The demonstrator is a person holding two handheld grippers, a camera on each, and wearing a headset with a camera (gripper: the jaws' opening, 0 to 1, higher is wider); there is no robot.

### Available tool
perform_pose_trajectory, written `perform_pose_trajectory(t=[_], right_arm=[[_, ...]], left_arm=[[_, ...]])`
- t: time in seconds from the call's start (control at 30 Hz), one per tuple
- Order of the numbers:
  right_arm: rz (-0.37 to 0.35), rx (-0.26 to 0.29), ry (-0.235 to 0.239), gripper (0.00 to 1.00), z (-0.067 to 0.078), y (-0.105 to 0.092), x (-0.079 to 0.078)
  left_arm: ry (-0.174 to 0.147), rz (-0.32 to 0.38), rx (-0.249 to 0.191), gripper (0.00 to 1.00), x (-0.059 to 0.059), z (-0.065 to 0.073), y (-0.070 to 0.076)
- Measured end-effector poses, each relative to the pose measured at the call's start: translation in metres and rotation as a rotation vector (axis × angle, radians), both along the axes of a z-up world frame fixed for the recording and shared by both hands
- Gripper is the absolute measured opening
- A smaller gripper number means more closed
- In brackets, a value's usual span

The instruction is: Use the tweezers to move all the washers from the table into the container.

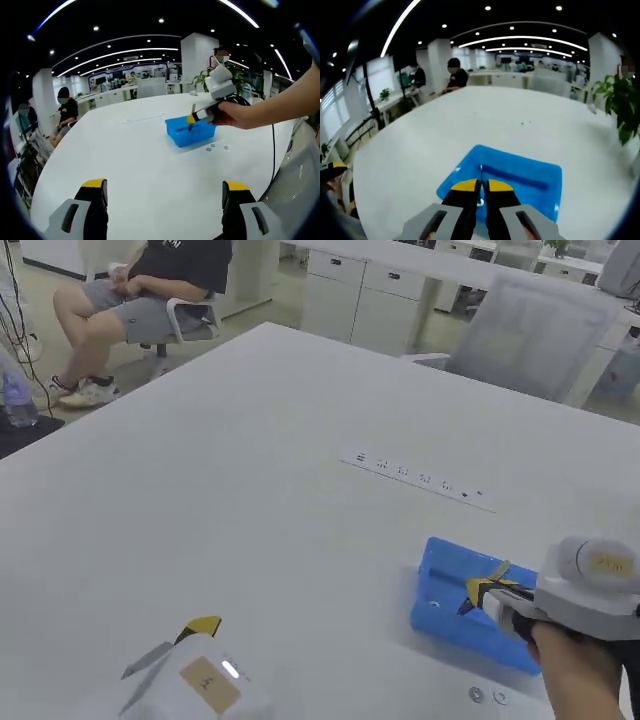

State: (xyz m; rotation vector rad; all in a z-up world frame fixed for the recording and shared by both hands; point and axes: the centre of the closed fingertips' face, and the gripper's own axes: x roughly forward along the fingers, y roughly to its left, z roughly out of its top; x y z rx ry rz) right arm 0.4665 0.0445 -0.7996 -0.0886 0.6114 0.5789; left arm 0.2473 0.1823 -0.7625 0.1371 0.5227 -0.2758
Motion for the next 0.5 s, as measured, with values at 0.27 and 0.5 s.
perform_pose_trajectory(t=[0.27,0.5], right_arm=[[-0.008,0.004,-0.016,0.02,-0.003,-0.003,0.0],[-0.031,0.048,-0.016,0.03,0.014,-0.007,0.0]], left_arm=[[0.009,0.0,0.004,0.97,0.0,-0.002,0.0],[0.01,-0.01,0.013,0.97,-0.001,-0.002,-0.001]])
